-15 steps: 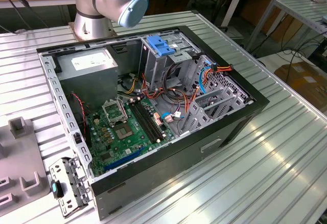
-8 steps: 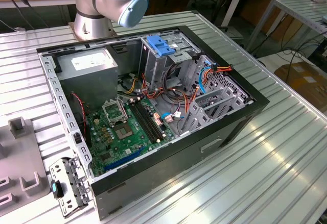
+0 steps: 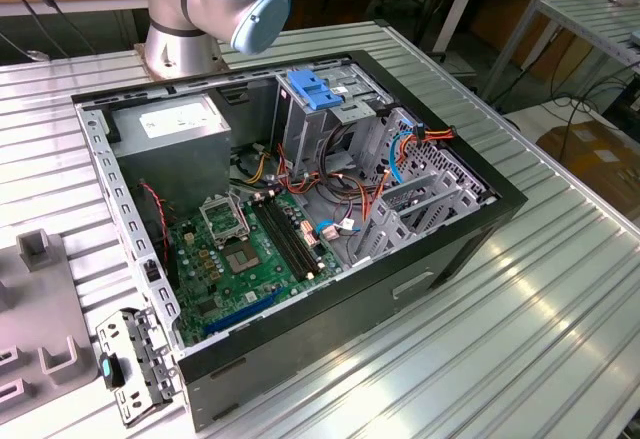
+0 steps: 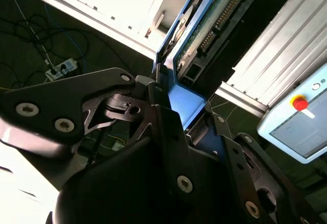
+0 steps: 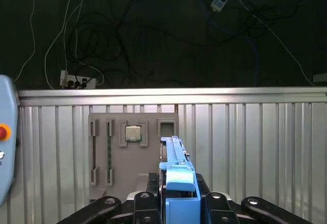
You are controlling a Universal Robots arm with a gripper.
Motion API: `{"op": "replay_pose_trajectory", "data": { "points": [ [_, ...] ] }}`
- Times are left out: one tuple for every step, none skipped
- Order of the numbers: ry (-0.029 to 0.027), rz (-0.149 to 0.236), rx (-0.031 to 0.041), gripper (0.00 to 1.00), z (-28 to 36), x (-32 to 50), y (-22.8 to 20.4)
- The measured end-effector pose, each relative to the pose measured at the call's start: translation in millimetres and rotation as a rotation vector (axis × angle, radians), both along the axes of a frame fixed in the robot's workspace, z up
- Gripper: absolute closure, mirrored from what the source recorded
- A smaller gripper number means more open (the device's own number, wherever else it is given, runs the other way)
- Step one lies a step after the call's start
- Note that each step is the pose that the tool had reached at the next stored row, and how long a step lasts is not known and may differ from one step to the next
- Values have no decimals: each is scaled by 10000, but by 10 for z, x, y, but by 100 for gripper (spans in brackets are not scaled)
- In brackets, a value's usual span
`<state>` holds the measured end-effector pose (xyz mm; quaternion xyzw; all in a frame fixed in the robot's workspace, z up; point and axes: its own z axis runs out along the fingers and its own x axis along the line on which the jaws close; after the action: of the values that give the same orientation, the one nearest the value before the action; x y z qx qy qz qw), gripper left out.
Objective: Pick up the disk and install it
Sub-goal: 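Pick up the disk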
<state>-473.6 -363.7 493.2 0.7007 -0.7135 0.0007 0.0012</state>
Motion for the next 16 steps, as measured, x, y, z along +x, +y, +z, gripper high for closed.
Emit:
{"op": "replay_pose_trajectory", "data": {
  "points": [
    [0,0,0,63,0,0,0],
    [1,0,0,63,0,0,0],
    [0,-1,0,63,0,0,0],
    [-1,-2,1,63,0,4,1],
    [0,-1,0,63,0,13,0],
    [1,0,-1,63,1,22,0],
    [0,0,0,63,0,31,0],
    [0,0,0,63,0,36,0],
    [0,-1,0,63,0,41,0],
    [0,-1,0,63,0,44,0],
    [0,0,0,63,0,48,0],
    [0,0,0,63,0,51,0],
    [0,-1,0,63,0,55,0],
    [-1,0,1,63,0,56,0],
    [-1,-1,0,63,0,58,0],
    [0,0,0,63,0,60,0]
  ]
}}
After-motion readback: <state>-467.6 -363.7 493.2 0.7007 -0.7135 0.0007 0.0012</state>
